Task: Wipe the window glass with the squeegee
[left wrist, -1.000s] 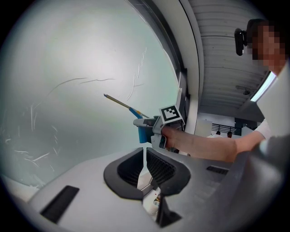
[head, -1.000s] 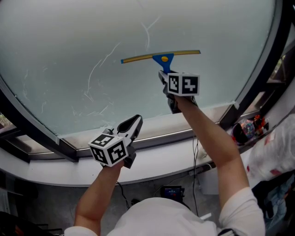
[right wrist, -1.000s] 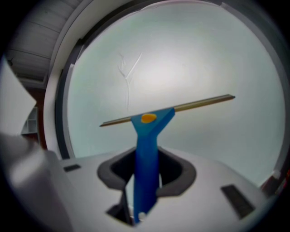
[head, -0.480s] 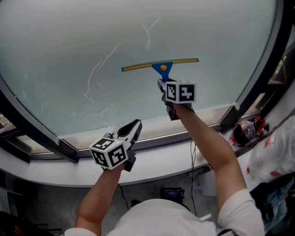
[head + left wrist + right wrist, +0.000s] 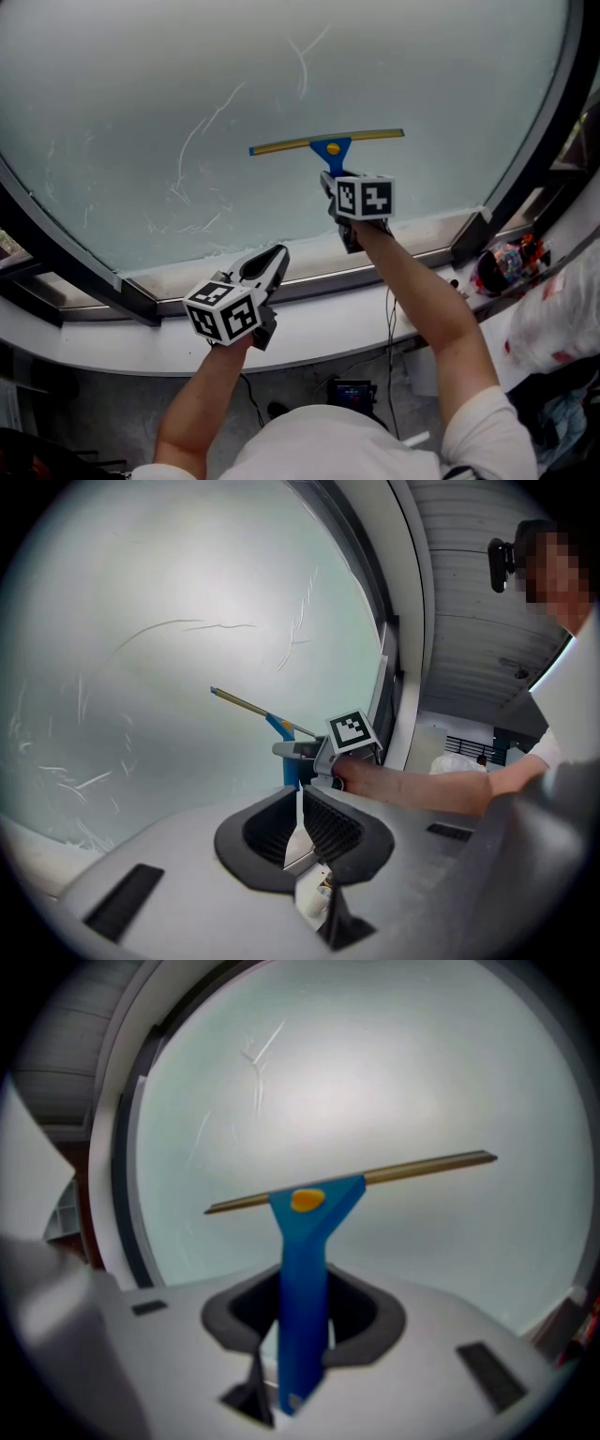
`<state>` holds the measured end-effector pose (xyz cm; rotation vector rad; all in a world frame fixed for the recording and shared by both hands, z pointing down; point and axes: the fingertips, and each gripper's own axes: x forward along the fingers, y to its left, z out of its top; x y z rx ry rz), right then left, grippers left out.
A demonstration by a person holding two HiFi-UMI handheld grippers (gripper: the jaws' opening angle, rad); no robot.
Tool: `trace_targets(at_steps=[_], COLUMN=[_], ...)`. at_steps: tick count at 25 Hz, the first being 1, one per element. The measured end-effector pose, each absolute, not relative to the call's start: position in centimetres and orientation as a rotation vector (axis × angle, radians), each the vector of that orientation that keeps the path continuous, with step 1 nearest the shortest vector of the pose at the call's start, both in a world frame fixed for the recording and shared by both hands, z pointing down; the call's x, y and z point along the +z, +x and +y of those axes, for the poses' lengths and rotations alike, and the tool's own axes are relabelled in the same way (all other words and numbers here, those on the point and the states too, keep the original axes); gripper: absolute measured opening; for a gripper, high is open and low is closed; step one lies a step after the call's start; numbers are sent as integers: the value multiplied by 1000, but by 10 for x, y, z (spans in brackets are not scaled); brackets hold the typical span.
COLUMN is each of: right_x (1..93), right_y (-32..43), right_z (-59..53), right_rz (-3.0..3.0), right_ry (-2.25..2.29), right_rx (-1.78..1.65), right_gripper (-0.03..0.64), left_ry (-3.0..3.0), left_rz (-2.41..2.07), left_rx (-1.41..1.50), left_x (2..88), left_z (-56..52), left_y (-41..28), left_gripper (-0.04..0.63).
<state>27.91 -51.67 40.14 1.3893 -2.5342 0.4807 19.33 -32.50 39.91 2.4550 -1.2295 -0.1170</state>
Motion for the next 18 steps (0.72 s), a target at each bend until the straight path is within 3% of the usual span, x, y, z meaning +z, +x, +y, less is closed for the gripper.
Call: trace_targets(at_steps=[18], right_x=[468], right_y=[274], right_z=[-516], right_rz=[-2463], right_ry=[1331], right_rx=[554], right_gripper=[141], left_ry=[2389], left_rz=[-1239], left_rx=[-80], left_x=[431], left_z=[-326], left_y=[189], left_gripper=[46])
